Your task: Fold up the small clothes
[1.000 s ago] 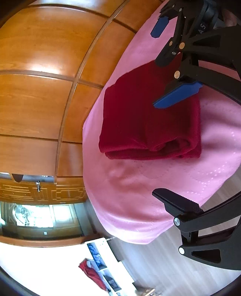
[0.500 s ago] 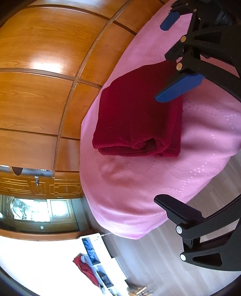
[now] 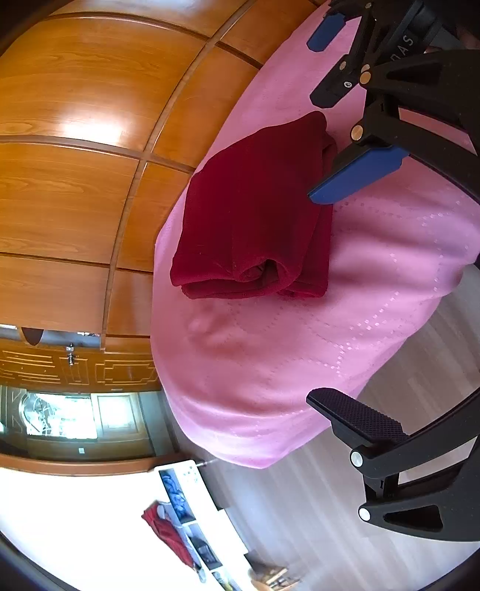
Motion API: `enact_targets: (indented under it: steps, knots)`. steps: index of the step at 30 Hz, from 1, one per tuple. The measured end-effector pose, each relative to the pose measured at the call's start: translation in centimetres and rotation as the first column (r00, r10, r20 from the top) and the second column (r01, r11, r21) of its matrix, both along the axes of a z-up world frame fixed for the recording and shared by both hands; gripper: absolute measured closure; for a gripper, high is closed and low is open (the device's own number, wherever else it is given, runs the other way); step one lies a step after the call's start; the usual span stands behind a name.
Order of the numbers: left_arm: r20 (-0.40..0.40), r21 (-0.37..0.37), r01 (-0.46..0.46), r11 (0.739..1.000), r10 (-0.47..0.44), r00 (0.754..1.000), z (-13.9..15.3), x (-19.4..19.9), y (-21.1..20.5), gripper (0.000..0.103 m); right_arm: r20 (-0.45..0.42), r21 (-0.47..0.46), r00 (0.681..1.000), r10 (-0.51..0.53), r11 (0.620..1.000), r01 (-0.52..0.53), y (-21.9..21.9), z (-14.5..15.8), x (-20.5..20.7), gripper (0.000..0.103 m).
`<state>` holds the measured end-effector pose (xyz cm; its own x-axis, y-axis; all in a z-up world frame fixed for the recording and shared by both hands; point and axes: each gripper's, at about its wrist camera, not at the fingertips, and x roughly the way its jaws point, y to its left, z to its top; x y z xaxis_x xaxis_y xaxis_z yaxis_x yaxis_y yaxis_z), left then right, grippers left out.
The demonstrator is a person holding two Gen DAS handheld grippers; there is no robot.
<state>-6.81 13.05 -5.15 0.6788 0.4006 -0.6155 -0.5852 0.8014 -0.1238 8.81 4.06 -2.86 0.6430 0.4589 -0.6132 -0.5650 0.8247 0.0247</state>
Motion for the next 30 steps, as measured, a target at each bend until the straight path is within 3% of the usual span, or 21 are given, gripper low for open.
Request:
enact_targets:
  steps: [30]
  knots:
    - [-0.006, 0.039, -0.020, 0.999, 0.020, 1.000, 0.54, 0.29, -0.63, 0.004, 0.001, 0.020, 1.000, 0.005, 1.000, -0.005, -0.24, -0.17, -0.45, 0.002]
